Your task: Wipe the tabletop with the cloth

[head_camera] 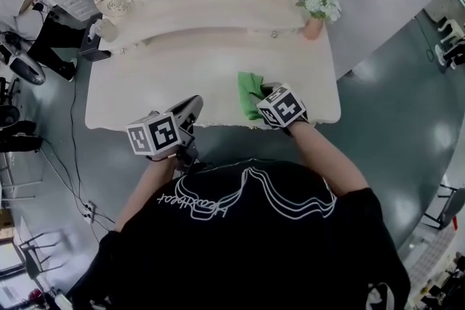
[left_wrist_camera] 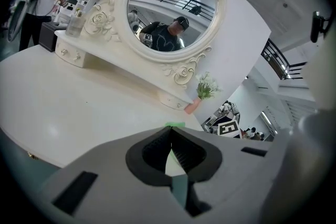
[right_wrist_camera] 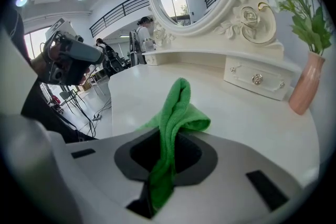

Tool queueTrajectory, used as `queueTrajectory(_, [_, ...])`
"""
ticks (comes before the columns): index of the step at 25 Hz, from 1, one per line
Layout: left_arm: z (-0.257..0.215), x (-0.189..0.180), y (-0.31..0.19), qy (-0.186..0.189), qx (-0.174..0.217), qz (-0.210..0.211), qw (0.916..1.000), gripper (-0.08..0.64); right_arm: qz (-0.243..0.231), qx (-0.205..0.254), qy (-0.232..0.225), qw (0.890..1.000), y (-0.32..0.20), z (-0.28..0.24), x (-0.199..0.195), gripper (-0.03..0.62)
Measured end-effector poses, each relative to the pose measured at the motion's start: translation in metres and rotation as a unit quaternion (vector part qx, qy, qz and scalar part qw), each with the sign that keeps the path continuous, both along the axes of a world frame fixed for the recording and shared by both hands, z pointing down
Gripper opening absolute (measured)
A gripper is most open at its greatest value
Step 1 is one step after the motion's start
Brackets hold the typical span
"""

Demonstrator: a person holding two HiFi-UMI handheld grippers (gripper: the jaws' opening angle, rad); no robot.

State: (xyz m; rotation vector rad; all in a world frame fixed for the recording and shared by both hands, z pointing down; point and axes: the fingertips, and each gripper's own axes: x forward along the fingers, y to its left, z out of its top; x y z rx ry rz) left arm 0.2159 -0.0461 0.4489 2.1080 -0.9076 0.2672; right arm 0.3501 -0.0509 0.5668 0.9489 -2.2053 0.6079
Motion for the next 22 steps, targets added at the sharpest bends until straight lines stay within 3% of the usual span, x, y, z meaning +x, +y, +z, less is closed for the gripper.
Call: queueTrajectory(22, [0.012, 0.074, 0.014, 0.016, -0.011, 0.037, 0.9991, 0.005, 0.064, -0.006, -0.003, 0.998, 0.029, 0.001, 0.104, 0.054])
